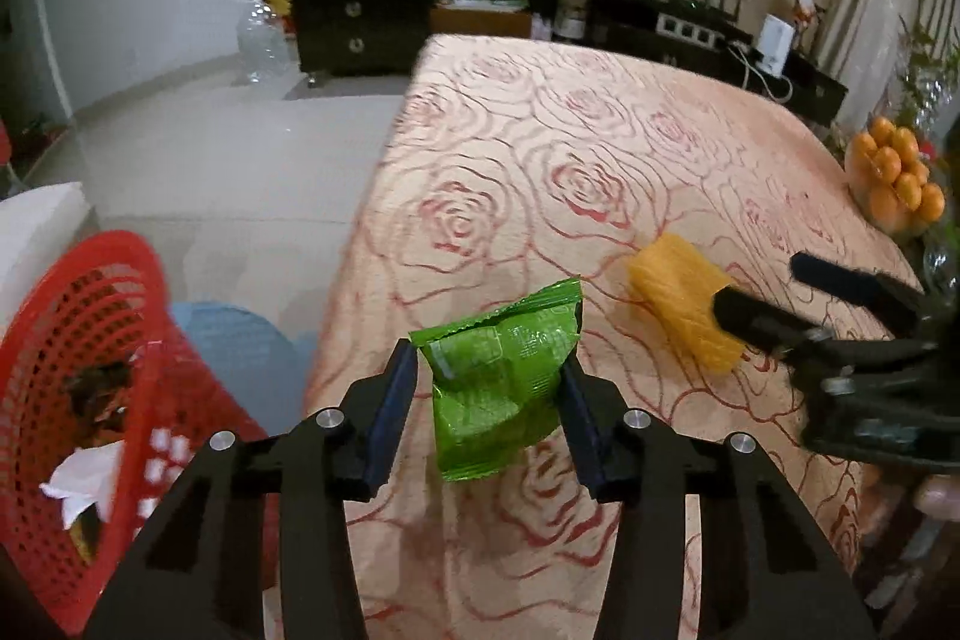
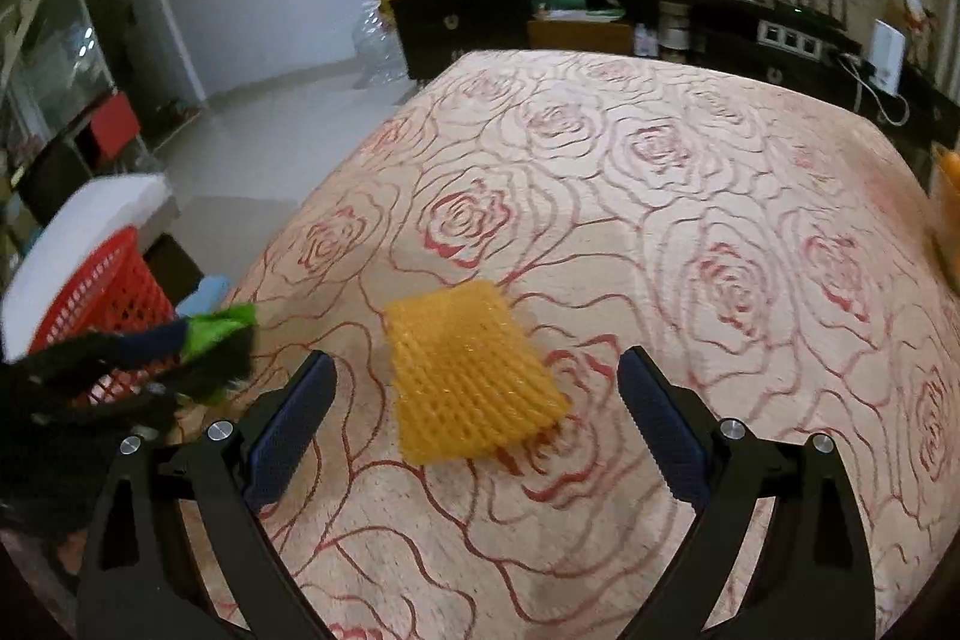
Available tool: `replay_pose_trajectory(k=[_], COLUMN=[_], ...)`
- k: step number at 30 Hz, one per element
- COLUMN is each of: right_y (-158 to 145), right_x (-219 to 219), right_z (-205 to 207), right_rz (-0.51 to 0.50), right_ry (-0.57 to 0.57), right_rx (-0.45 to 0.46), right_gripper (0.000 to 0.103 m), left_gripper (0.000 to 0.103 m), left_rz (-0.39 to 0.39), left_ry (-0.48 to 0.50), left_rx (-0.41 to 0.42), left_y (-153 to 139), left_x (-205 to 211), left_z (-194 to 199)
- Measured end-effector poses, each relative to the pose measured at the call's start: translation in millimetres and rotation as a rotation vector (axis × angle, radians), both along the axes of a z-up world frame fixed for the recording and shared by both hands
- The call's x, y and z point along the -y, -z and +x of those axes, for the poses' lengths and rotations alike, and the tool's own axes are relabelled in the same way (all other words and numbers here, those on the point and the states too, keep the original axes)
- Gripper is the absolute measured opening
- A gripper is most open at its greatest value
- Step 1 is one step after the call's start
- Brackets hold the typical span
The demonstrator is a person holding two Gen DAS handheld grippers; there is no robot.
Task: Collect trash
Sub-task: 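Grasp the green wrapper with the left tool, then grasp the orange mesh sponge with the right tool while the left tool holds the wrapper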
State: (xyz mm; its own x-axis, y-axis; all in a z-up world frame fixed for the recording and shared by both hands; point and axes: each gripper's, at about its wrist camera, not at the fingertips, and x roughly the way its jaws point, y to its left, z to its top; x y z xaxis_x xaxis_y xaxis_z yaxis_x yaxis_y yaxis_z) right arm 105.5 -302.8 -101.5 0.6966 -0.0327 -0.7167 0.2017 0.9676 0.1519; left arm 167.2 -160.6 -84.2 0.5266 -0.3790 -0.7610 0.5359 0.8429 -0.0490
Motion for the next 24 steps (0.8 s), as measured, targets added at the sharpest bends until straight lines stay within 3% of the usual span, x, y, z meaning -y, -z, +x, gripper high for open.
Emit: replay_pose_trajectory(k=[4,6,9,11,14,20,24], right_y=[11.9,18.5,26.3,27.8,28.1,20.3,8.5], right_x=[-9.7,-13.0,-14.5,-15.1,-15.4,-19.5,-30.7], right_z=[12.1,17.8,24.7,26.9,27.8,23.2,18.0], right_rz=[-0.016,-0.029,-0.043,-0.061,-0.051,-0.026,-0.029], right_ry=[-0.023,-0.026,-0.022,-0.020,-0.026,-0.049,-0.077], right_rx=[-0.035,-0.051,-0.076,-0.083,-0.083,-0.059,-0.024], right_gripper=[0.092,0.087,0.072,0.056,0.043,0.030,0.029], left_gripper=[0.044,0.044,0.044,0.044,0.044,0.044,0.044], left_rz=[-0.013,-0.015,-0.013,-0.010,-0.005,-0.016,-0.018], left_ry=[-0.019,-0.027,-0.044,-0.053,-0.067,-0.089,-0.106], left_rx=[0.025,0.036,0.051,0.062,0.087,0.119,0.148], left_y=[-9.3,-12.5,-15.6,-17.0,-21.4,-31.1,-39.2], left_x=[-15.9,-21.7,-28.9,-33.3,-40.5,-54.2,-64.2], left_z=[-1.8,-2.0,-1.5,-1.8,-2.6,-5.4,-9.8])
